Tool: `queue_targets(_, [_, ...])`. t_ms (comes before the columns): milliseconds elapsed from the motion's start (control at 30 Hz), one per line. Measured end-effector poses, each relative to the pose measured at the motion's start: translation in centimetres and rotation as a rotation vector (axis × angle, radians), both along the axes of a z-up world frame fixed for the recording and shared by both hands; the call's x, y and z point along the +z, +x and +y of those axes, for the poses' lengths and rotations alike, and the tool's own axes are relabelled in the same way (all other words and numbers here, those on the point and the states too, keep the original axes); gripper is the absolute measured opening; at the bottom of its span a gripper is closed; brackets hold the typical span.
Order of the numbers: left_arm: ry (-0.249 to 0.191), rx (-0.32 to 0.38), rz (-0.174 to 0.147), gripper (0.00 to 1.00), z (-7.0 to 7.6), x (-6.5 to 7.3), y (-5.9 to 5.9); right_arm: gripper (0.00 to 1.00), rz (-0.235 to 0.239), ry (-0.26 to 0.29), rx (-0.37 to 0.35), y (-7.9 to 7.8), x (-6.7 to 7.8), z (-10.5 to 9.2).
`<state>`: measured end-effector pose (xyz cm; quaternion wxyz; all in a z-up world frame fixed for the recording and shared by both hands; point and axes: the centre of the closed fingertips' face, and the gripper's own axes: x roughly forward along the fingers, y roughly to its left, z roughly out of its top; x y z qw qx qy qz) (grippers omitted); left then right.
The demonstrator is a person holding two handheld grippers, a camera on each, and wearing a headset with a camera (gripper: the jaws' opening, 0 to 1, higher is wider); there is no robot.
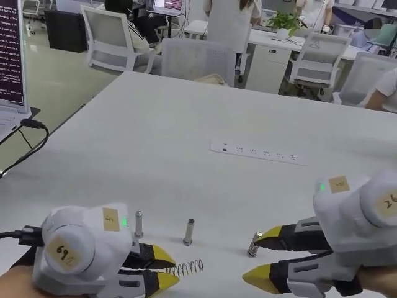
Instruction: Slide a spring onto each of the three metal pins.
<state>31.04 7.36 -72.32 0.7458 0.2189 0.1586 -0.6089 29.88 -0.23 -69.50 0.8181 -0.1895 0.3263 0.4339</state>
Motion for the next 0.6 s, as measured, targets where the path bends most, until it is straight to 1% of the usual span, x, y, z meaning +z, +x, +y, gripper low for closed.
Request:
queue_targets(100, [-0.019, -0.013, -0.006, 0.03, -0.2, 0.7, -0.4, 0.31, -0.001, 0.006, 0.012, -0.1, 0.0, 0.4])
queue_targets(267, [-0.037, -0.034, -0.016, 0.03, -0.5, 1.6, -1.0, 0.3, 0.006, 0.023, 0.039, -0.5, 0.1, 1.3])
queue_targets(433, [-0.053, -0.048, -0.017, 0.03, -0.9, 2.1, -1.5, 0.27, 0.009, 0.035, 0.068, -0.8, 0.2, 2.1])
queue_targets(600, [-0.059, -0.066, -0.022, 0.03, -1.2, 2.4, -2.0, 0.27, 0.014, 0.042, 0.094, -1.2, 0.2, 2.9])
